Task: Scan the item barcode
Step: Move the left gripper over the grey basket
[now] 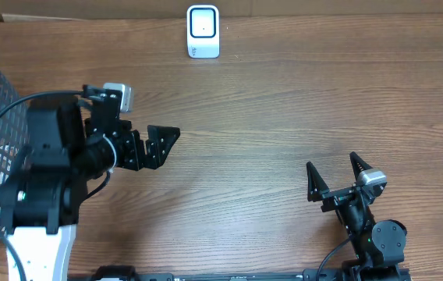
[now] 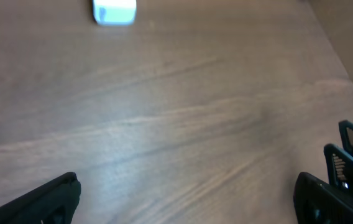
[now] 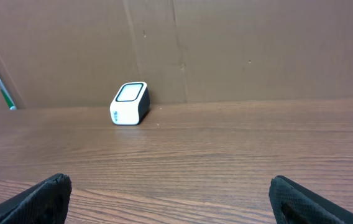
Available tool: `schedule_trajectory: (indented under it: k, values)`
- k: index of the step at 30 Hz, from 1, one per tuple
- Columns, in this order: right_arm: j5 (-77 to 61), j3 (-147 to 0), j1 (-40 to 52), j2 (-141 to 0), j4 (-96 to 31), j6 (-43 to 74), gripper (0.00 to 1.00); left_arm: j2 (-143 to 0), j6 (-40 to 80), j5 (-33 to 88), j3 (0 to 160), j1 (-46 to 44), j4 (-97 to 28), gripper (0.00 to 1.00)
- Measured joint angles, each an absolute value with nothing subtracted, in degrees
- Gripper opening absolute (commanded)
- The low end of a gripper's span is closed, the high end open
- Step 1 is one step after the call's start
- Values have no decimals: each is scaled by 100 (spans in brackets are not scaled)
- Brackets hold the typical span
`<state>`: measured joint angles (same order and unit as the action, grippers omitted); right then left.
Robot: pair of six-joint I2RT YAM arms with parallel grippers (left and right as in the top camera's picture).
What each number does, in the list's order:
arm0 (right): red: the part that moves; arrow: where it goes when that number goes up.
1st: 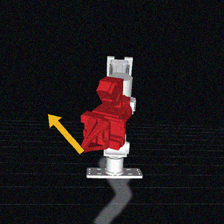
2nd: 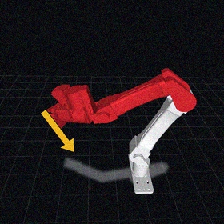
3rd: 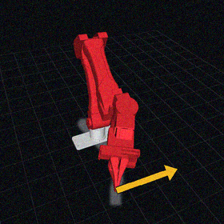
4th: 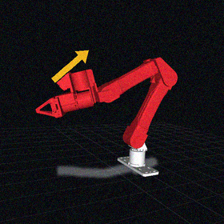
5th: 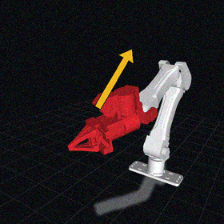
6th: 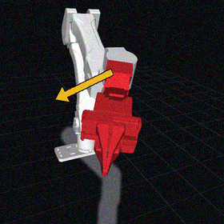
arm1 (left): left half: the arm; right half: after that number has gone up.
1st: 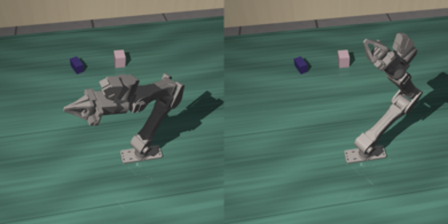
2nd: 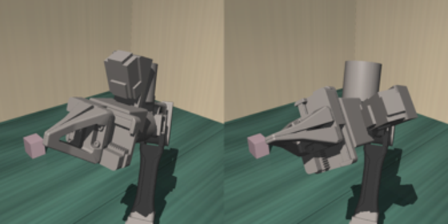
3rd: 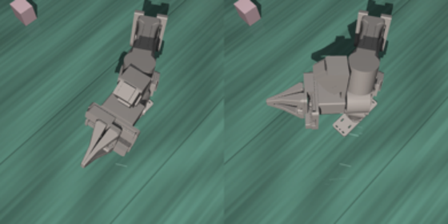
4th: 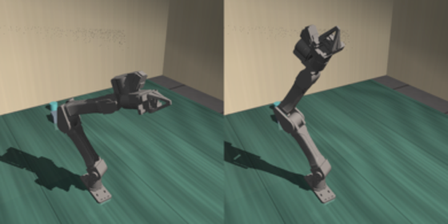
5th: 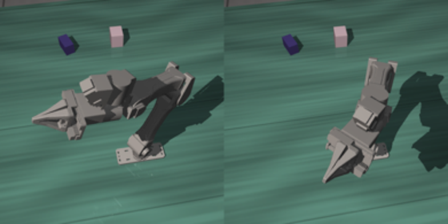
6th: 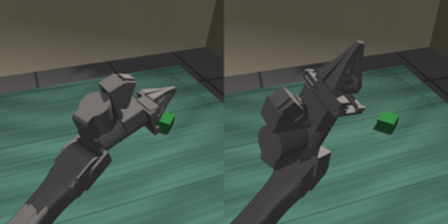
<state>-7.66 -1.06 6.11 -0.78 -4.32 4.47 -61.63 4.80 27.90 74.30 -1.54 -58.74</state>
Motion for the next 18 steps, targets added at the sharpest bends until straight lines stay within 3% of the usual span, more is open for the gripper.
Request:
schedule_trajectory:
  k: [2, 3, 5, 12, 18]
  values:
    - [-768, -106, 611, -78, -429, 449, 100, -6361, 502, 2884, 7430, -154, -5916, 98]
    - [-768, -106, 611, -78, -432, 451, 100, -6451, 517, 2912, 7430, -154, -5920, 88]
    - [-768, -106, 611, -78, -429, 451, 100, -6702, 541, 2950, 7430, -152, -5920, 79]
    - [-764, -106, 611, -78, -427, 449, 100, -7074, 908, 2731, 7526, -154, -5955, 80]
    - [-768, -106, 611, -78, -429, 451, 100, -7129, 1400, 1772, 8547, -154, -6536, 84]
